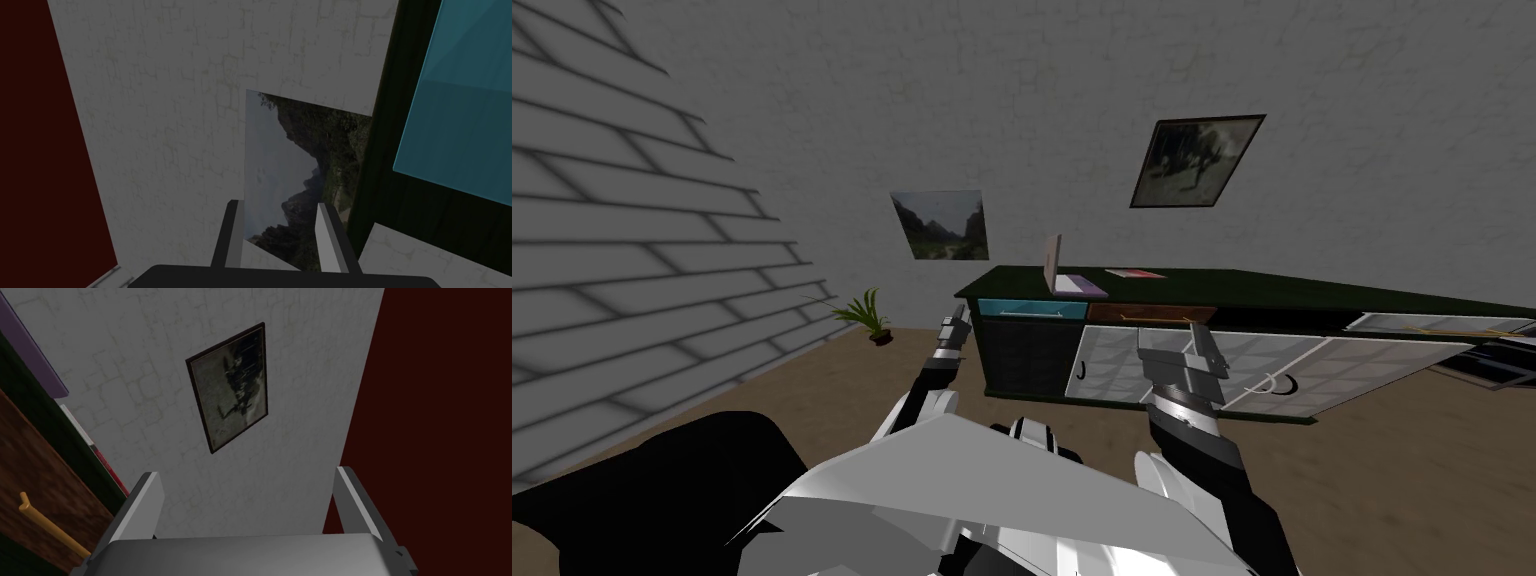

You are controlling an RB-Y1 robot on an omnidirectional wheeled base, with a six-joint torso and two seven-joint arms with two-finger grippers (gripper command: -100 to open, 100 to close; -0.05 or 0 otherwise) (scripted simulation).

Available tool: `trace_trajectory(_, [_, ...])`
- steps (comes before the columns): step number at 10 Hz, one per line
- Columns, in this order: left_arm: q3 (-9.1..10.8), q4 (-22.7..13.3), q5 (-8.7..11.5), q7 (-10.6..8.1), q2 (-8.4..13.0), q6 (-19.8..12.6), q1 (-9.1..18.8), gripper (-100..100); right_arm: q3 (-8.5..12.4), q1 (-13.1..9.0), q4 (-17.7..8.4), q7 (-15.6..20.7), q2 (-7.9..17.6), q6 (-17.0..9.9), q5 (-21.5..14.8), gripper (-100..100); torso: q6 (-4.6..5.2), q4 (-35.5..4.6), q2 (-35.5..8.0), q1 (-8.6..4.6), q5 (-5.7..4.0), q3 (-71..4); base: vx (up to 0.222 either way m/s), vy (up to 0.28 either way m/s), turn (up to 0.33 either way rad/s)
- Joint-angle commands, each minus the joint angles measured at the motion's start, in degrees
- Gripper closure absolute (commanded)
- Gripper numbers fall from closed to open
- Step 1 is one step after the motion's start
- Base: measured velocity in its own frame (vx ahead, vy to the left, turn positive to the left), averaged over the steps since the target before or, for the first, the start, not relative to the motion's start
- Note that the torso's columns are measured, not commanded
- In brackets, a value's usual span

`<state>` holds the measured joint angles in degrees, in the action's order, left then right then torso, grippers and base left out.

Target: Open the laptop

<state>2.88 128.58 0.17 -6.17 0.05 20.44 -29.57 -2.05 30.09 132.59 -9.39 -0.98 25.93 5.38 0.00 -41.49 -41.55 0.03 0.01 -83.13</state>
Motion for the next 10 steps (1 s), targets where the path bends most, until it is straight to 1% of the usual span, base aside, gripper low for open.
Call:
trace_trajectory(1, [0.00,-0.01,0.00,0.00,0.00,0.00,0.00,0,0.95,-0.43,-1.08,0.50,4.62,-0.20,-0.81,-100,0.00,-0.56,-0.54,0.04,0.01,-1.12,-0.009,0.051,-0.006])
trace_trajectory(2, [0.00,-0.01,0.00,0.00,0.00,0.00,0.00,0,0.95,-0.43,-1.08,0.50,5.72,-0.20,-0.81,-100,0.00,-0.73,-0.69,0.08,0.02,-1.37,-0.012,0.040,-0.003])
trace_trajectory(3, [0.00,-0.01,0.00,0.00,0.00,0.00,0.00,0,1.53,-0.67,-1.64,0.77,7.82,-0.33,-1.26,-100,0.00,-0.78,-0.74,0.00,0.01,-1.41,-0.010,0.037,-0.002])
trace_trajectory(4, [0.00,-0.01,0.00,0.00,0.00,0.00,0.00,0,1.53,-0.67,-1.64,0.77,8.37,-0.33,-1.26,-100,0.00,-0.79,-0.74,-0.05,-0.01,-1.43,-0.008,0.027,-0.003])
trace_trajectory(5, [0.00,-0.01,0.00,0.00,0.00,0.00,0.00,0,2.22,-0.95,-2.27,1.10,10.68,-0.45,-1.79,-100,0.00,-0.79,-0.73,-0.07,-0.02,-1.43,-0.007,0.039,-0.002])
trace_trajectory(6, [0.00,-0.01,0.00,0.00,0.00,0.00,0.00,0,2.22,-0.95,-2.27,1.10,11.25,-0.45,-1.79,-100,0.00,-0.79,-0.72,-0.02,-0.01,-1.44,-0.008,0.038,-0.002])
trace_trajectory(7, [0.00,-0.01,0.00,0.00,0.00,0.00,0.00,0,3.01,-1.27,-2.94,1.47,13.51,-0.59,-2.38,-100,0.00,-0.79,-0.73,-0.01,0.00,-1.44,-0.007,0.048,-0.001])
trace_trajectory(8, [0.00,-0.01,0.00,0.00,0.00,0.00,0.00,0,3.01,-1.27,-2.94,1.47,14.34,-0.59,-2.38,-100,0.00,-0.79,-0.73,0.01,0.00,-1.44,-0.004,0.041,-0.003])
trace_trajectory(9, [0.00,-0.01,0.00,0.00,0.00,0.00,0.00,0,3.89,-1.62,-3.66,1.90,16.47,-0.72,-3.04,-100,0.00,-0.79,-0.72,-0.02,0.00,-1.44,-0.012,0.044,0.001])
trace_trajectory(10, [0.00,-0.01,0.00,0.00,0.00,0.00,0.00,0,3.89,-1.62,-3.66,1.90,17.65,-0.72,-3.04,-100,0.00,-0.80,-0.75,-0.02,-0.01,-1.43,-0.009,0.048,0.000])
